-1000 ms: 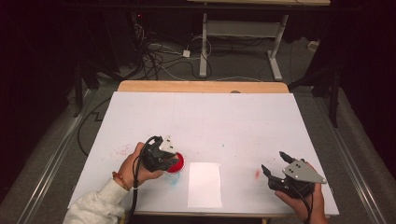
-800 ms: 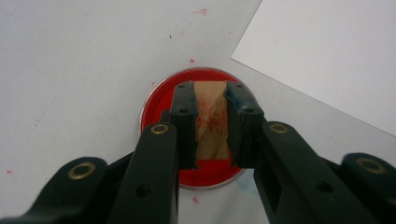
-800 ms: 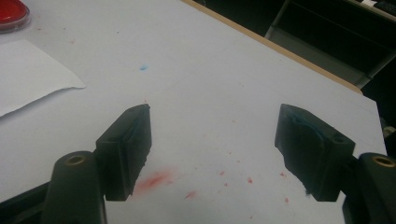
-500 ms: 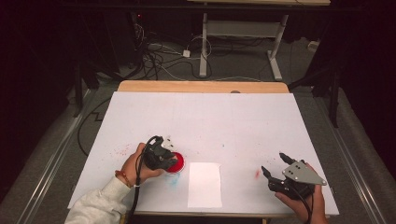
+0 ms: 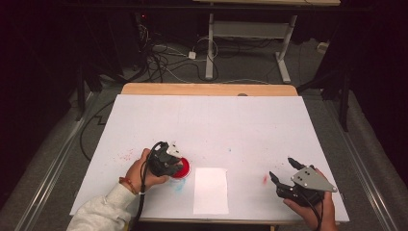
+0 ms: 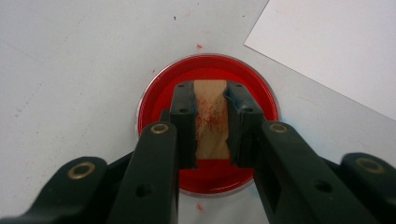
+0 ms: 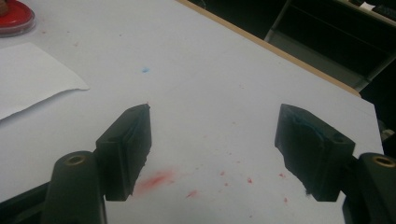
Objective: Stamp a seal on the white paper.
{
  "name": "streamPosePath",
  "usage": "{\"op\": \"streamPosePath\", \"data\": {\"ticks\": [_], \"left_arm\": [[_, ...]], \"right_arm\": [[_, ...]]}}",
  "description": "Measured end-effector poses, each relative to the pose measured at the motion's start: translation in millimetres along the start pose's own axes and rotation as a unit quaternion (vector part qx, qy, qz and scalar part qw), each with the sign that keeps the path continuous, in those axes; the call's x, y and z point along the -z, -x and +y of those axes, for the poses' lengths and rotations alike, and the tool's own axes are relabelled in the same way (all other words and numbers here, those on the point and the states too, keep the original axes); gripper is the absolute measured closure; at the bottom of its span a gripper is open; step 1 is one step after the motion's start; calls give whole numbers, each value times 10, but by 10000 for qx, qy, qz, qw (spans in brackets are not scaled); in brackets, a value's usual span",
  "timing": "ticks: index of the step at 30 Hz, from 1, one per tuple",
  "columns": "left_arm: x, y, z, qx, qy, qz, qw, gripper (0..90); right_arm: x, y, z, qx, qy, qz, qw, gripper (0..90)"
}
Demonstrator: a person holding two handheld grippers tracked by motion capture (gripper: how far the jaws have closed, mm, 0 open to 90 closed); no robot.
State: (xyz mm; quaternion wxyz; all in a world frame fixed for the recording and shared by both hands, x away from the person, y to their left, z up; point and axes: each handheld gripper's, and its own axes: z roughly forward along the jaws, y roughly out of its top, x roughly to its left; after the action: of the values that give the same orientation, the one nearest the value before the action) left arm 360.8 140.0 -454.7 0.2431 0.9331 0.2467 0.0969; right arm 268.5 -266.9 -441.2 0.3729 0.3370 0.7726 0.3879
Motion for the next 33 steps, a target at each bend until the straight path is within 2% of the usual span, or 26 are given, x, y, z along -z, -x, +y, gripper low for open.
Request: {"op": "streamPosePath", "data": {"ticks": [6,33], "left_arm": [[-2,42,16,-160,-103,165,9997,740],[-28,46,14,-138,-150,186,9996,737]], "right_arm": [[2,3,-2,-20,6,-11,10000,275],[-9,-5,-1,-2,-20,24,10000,277]]}}
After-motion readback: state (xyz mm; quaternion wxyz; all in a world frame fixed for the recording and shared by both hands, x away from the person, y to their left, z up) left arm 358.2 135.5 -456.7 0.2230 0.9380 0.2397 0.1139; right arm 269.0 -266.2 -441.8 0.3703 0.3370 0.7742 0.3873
